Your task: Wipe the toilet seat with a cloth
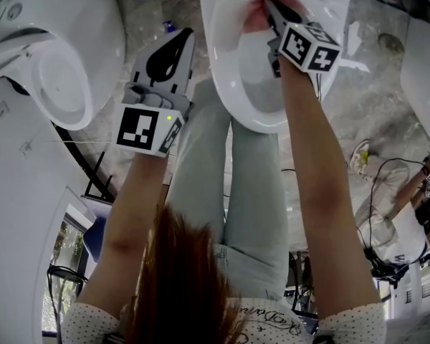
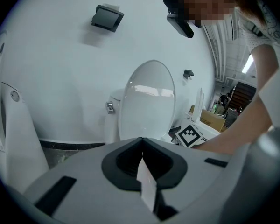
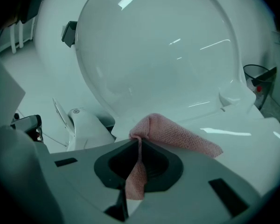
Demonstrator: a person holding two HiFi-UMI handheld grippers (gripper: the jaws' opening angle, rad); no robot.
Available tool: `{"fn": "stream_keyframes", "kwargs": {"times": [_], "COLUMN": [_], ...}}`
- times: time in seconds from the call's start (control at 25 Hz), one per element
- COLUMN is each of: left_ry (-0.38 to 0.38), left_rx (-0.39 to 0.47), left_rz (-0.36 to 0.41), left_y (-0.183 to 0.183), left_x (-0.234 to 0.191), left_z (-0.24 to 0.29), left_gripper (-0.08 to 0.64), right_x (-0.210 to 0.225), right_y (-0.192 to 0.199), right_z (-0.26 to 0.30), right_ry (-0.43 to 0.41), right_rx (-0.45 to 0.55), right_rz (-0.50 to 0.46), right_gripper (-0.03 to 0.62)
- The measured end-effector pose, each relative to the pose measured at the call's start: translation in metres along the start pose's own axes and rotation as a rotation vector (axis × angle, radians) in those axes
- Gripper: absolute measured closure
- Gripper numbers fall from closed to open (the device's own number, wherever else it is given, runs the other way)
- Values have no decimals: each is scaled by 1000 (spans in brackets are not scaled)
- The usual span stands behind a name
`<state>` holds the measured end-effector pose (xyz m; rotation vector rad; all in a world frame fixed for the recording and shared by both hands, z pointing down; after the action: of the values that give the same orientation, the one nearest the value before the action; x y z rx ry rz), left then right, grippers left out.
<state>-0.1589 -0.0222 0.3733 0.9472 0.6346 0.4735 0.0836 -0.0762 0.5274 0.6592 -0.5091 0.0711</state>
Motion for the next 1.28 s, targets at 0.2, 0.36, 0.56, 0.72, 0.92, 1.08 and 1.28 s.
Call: {"fn": "stream_keyframes", "kwargs": {"times": [0.2,0.36,0.56,0.72,0.92,1.08,1.28], "left_ry": [-3,0,3,2,2,7,1], "left_rx": [-10,-8,-1,9,24,53,84], "left_rz": [1,1,11,18,21,35,59], "left_y": [3,4,3,-1,-14,-38,-78], "left_x": [0,2,4,7,18,34,54], "left_z": [-2,-1,-1,-1,-4,-11,-25], "left_gripper": [555,555,555,555,557,555,555], "right_x": [16,25,32,35,31,17,-14], "right_y": [-6,-8,-7,-12,-19,-30,-47], "right_z": [-9,-14,-17,-23,-50,-84,-135], "right_ry": [24,41,56,120,133,109,76], "right_rx": [-5,-1,10,1,18,72,122], "right_rz": [-26,-32,-12,-31,-77,-57,-68], "right_gripper": [557,557,557,554,554,554,554]}}
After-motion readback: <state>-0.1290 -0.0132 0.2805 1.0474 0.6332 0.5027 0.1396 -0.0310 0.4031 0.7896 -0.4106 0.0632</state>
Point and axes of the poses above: the fingertips, and each gripper's own axes: z forward along the fingers, x to its right, y out of its underside, the point moved 9 cm from there along -z, backward along the fingers, and after that the axes turned 7 degrees about y, right-handed, at the moved point
